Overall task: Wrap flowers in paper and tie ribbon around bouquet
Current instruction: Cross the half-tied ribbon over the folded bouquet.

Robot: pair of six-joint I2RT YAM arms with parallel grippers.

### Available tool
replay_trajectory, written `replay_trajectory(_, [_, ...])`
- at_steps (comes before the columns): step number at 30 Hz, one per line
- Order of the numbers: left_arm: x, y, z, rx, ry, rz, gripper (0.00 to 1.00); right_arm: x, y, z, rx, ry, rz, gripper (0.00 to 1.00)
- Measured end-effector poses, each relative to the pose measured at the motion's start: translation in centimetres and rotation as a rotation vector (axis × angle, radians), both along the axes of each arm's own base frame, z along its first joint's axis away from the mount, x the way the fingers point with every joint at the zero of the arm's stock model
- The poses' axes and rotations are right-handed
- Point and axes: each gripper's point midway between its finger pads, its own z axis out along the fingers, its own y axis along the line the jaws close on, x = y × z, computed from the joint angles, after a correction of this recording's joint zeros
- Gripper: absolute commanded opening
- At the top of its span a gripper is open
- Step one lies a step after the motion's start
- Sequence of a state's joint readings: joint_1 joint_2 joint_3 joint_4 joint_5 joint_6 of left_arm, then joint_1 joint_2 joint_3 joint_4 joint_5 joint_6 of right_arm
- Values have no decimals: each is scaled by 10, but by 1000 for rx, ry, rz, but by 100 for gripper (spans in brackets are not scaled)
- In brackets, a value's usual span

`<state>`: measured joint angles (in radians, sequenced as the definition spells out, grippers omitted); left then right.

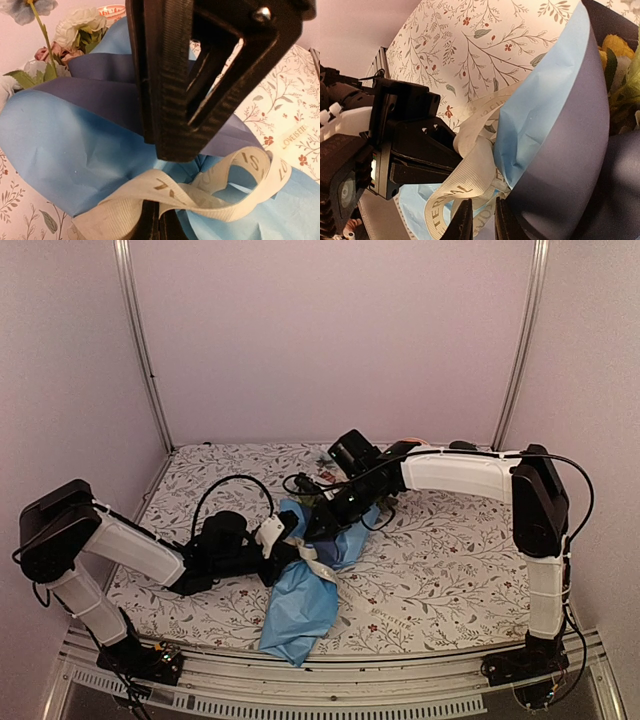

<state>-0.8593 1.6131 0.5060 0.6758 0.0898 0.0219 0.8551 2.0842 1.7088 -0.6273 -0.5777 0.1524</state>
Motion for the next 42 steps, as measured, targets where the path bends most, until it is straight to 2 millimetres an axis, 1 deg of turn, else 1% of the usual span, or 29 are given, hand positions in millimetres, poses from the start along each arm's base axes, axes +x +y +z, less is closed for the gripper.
replay_trajectory(4, [0, -1, -1, 0, 5, -5, 0, -3, -1, -4, -8, 1, 17, 16])
replay_trajectory(9, [3, -4, -4, 2, 14, -12, 0, -9, 0, -15, -26, 13, 46, 18])
replay_trajectory(11, [5, -7, -6, 4, 21, -16, 0, -13, 1, -20, -35, 21, 56, 24])
replay_trajectory(14, [7, -9, -7, 5, 26, -19, 0, -17, 2, -25, -43, 32, 70, 25])
replay_trajectory(17, [7, -9, -8, 2, 30, -19, 0, -19, 2, -26, -40, 40, 77, 25])
replay_trajectory(20, [7, -10, -7, 0, 30, -20, 0, -21, 4, -24, -32, 46, 84, 30])
replay_trajectory(22, [7, -10, -7, -3, 32, -23, 0, -21, 4, -24, -30, 49, 82, 30])
replay_trajectory(24, [7, -11, -6, -10, 32, -28, 0, -21, 4, -23, -29, 49, 81, 28])
replay_trajectory(26, [7, -11, -5, -14, 32, -30, 0, -20, 6, -23, -28, 51, 77, 21])
replay_trajectory(27, [7, -11, -5, -15, 34, -30, 0, -20, 6, -23, -27, 50, 78, 14])
replay_trajectory(28, [7, -10, -5, -15, 35, -30, 0, -20, 7, -24, -28, 52, 78, 9])
replay_trajectory(30, [7, -10, -5, -16, 38, -33, 0, -19, 7, -25, -29, 56, 75, 4])
replay_trajectory(33, [6, -10, -5, -21, 38, -37, 0, -20, 7, -26, -33, 58, 74, 0])
replay_trajectory(37, [4, -8, -3, -31, 35, -35, 12, -20, 7, -26, -33, 60, 74, 0])
replay_trajectory(40, [4, -4, 1, -38, 31, -23, 16, -19, 6, -25, -30, 64, 74, 0])
replay_trajectory(42, [2, 0, 5, -43, 22, -16, 21, -18, 5, -24, -28, 64, 71, 0])
